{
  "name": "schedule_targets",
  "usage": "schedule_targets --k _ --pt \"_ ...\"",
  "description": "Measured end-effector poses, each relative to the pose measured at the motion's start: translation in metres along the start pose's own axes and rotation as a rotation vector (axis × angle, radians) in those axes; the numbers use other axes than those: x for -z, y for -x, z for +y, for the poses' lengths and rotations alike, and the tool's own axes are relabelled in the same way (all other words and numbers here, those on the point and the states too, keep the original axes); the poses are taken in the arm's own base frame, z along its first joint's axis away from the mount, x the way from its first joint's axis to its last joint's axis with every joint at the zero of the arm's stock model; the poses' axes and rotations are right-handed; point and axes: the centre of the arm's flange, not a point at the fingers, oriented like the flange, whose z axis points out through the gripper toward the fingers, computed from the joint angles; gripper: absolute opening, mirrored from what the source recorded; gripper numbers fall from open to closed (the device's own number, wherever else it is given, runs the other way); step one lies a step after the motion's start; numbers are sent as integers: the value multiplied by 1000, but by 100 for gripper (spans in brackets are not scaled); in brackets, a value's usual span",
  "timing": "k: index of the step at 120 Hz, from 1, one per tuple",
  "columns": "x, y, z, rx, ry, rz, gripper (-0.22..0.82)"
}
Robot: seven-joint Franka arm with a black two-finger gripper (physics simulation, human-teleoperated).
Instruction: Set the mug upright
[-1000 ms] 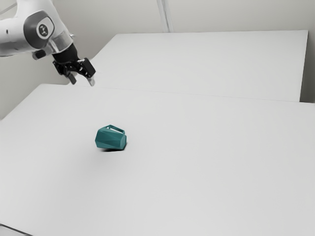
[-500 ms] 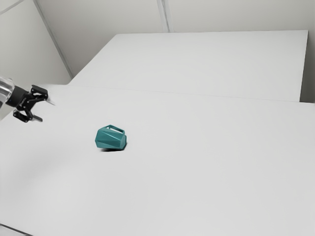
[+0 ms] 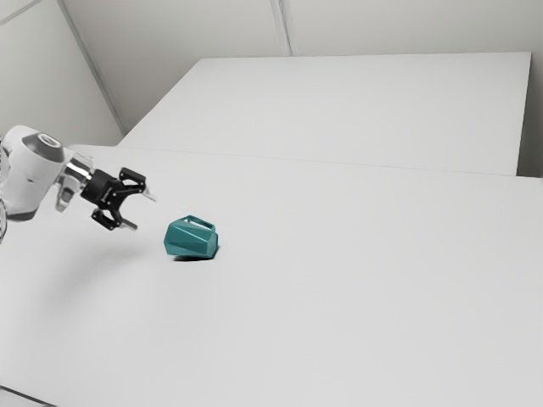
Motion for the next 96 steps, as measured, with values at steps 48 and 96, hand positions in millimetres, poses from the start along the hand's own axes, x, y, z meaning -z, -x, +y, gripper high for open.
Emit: schedule_targets --k 48,96 --pt "-45 45 10 52 -137 117 60" --pt "-50 33 0 15 -109 224 60"
